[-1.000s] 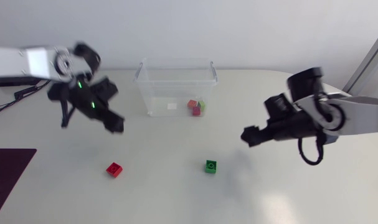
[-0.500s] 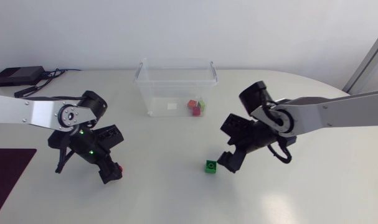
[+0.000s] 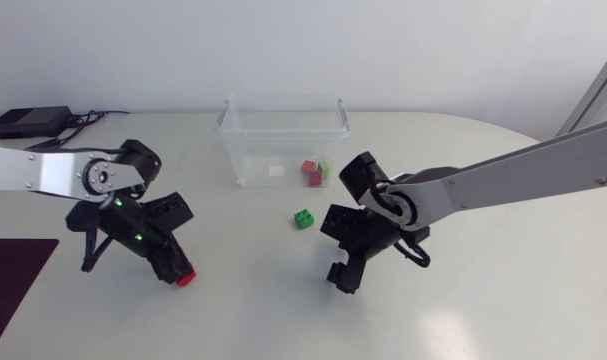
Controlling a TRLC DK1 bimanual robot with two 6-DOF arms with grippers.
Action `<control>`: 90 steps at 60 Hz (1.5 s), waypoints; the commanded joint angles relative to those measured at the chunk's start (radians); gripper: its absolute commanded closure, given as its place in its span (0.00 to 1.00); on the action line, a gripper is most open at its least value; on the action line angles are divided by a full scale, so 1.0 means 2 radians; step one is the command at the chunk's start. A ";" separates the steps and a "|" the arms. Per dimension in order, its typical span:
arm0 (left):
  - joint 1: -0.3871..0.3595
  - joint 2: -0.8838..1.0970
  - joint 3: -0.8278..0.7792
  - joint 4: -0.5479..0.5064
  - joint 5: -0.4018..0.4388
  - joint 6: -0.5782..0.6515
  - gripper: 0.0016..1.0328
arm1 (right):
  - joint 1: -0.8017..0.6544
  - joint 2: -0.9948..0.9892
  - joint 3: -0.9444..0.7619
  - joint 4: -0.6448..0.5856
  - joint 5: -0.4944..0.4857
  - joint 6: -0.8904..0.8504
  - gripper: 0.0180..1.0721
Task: Place the duplo bricks in the container
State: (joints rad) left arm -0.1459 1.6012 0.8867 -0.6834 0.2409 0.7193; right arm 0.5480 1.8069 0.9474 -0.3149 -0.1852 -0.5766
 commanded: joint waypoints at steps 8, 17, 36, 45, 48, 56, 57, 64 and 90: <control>-0.017 -0.104 0.087 -0.053 0.058 -0.011 0.64 | 0.005 0.010 0.092 -0.006 0.014 0.032 0.05; -0.030 -0.102 0.133 -0.085 0.061 -0.018 0.64 | 0.021 0.080 0.169 -0.004 0.058 0.054 0.05; -0.052 -0.072 0.062 -0.117 0.021 -0.032 0.28 | 0.028 0.186 0.278 -0.018 0.098 0.101 0.09; -0.052 -0.006 0.048 -0.099 0.012 -0.054 0.12 | 0.027 0.200 0.309 -0.057 0.106 0.125 0.09; -0.051 0.019 0.047 -0.087 0.006 -0.063 0.12 | 0.027 0.206 0.322 -0.072 0.104 0.126 0.09; -0.047 0.065 0.051 -0.082 -0.005 -0.080 0.12 | 0.024 0.223 0.362 -0.126 0.093 0.146 0.19; -0.047 0.066 0.051 -0.082 -0.007 -0.083 0.13 | 0.024 0.224 0.365 -0.130 0.092 0.147 0.20; -0.043 0.080 0.057 -0.086 -0.008 -0.088 0.13 | 0.019 0.244 0.400 -0.167 0.080 0.161 0.33; -0.024 0.118 0.077 -0.065 -0.010 -0.103 0.13 | -0.008 0.252 0.401 -0.203 0.056 0.178 0.91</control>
State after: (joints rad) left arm -0.1974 1.7992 1.0142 -0.8204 0.2260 0.5411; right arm 0.5526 2.3272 1.8084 -0.7082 -0.0750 -0.2428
